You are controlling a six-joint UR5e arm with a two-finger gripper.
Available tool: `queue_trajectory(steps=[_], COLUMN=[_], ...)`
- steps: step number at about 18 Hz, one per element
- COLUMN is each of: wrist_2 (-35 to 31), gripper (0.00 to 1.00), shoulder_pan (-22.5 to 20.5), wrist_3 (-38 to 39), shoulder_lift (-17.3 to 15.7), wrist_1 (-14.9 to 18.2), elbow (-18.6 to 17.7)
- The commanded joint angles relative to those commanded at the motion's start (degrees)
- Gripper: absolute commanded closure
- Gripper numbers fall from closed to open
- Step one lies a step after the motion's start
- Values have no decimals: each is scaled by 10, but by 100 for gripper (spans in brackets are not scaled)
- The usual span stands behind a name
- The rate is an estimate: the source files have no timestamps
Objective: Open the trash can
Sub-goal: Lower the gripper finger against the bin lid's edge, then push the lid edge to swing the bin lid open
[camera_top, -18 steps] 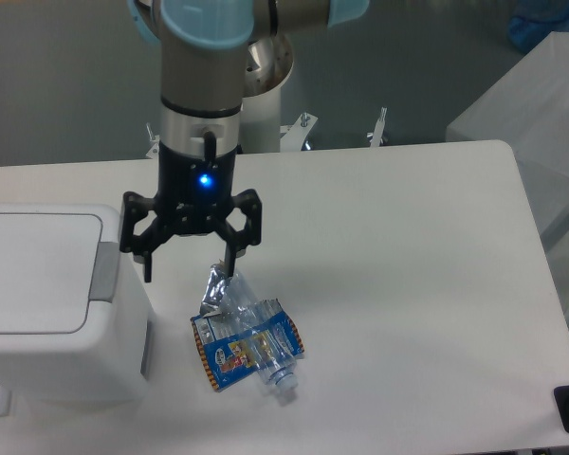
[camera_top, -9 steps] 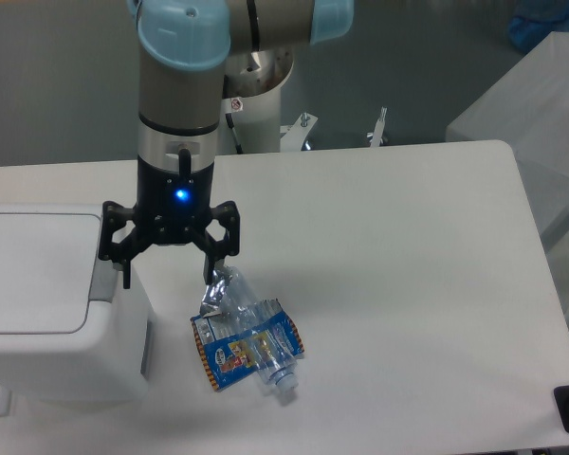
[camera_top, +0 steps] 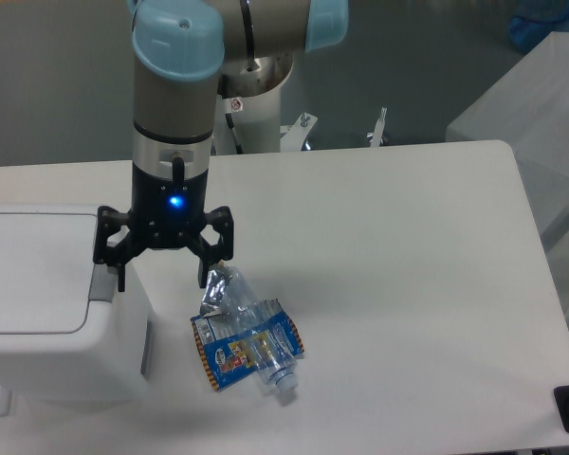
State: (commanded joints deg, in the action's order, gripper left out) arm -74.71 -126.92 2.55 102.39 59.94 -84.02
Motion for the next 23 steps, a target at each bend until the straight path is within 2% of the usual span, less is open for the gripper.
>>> queue_trajectory(steps=[23], wrist_2=[0], gripper=[0], shoulder_pan=[10], wrist_3=[1], shoulder_lift=[6], wrist_1=[0], elbow=[0])
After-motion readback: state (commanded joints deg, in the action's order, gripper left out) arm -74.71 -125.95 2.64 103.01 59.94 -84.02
